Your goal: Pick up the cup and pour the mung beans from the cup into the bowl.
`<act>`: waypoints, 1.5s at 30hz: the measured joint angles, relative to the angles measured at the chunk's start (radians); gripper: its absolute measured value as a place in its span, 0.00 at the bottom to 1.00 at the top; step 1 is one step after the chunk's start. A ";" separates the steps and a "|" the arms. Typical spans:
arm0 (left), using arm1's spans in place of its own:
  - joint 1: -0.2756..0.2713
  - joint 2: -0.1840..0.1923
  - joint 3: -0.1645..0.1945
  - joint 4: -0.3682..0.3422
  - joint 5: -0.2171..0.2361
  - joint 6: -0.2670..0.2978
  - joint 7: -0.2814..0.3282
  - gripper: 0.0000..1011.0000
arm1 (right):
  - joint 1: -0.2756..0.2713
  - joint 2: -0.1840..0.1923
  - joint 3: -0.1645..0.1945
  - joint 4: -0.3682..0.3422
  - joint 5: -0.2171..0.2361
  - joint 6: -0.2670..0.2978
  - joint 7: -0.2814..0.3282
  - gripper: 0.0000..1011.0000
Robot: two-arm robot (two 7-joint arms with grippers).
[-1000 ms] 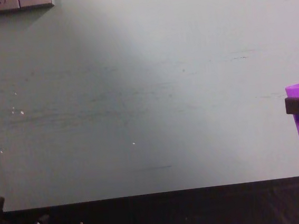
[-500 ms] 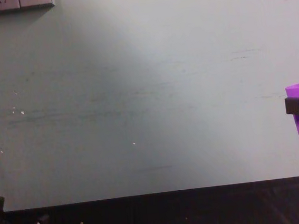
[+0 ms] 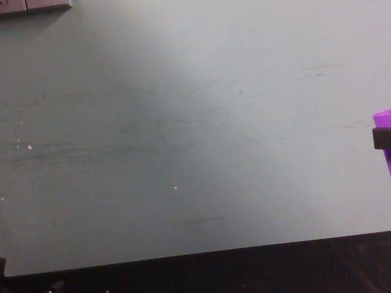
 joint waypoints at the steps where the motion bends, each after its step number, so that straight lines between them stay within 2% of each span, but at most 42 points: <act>1: 0.000 0.000 0.000 0.000 0.000 0.000 0.000 1.00 | 0.000 0.000 0.000 0.000 0.000 0.000 0.000 0.73; 45: 0.000 0.000 0.000 0.000 0.000 0.000 0.000 1.00 | 0.000 0.000 0.000 0.000 0.000 0.000 0.000 0.73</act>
